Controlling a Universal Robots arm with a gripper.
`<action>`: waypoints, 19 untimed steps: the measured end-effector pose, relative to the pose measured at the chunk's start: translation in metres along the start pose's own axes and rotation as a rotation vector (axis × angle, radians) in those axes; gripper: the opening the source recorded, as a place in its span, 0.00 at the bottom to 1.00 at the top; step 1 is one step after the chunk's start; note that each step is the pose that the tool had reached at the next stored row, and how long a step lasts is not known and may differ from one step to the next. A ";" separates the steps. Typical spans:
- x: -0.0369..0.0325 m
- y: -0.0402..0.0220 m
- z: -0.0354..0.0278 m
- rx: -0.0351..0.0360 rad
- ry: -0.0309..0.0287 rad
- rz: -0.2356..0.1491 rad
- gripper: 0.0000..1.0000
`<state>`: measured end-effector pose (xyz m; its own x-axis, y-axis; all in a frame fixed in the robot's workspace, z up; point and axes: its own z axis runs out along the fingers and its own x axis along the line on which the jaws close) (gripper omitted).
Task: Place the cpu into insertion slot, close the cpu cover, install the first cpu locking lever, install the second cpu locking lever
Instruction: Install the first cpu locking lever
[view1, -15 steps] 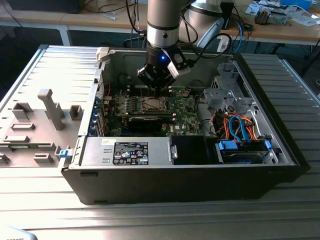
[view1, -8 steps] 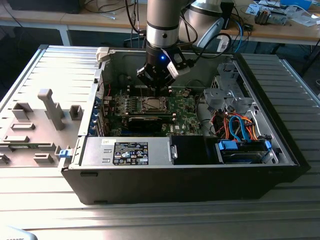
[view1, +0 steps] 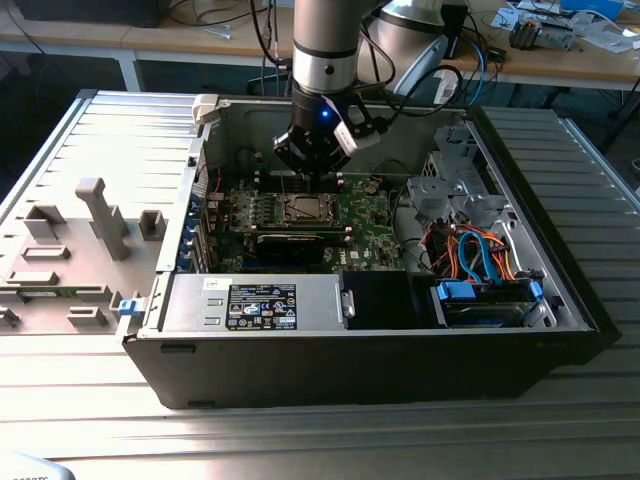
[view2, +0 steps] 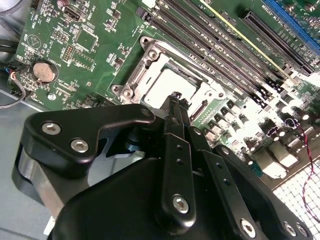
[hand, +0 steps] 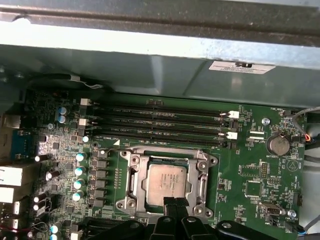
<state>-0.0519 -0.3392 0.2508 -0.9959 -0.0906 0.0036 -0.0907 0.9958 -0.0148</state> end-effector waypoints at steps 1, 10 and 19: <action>0.0029 0.0002 -0.0023 0.0001 0.0000 0.000 0.11; 0.0329 0.0038 -0.0028 0.0001 -0.0015 0.000 0.11; 0.0461 0.0067 -0.0032 0.0003 -0.0026 0.000 0.11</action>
<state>-0.0985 -0.3366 0.2540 -0.9959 -0.0907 0.0010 -0.0907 0.9958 -0.0151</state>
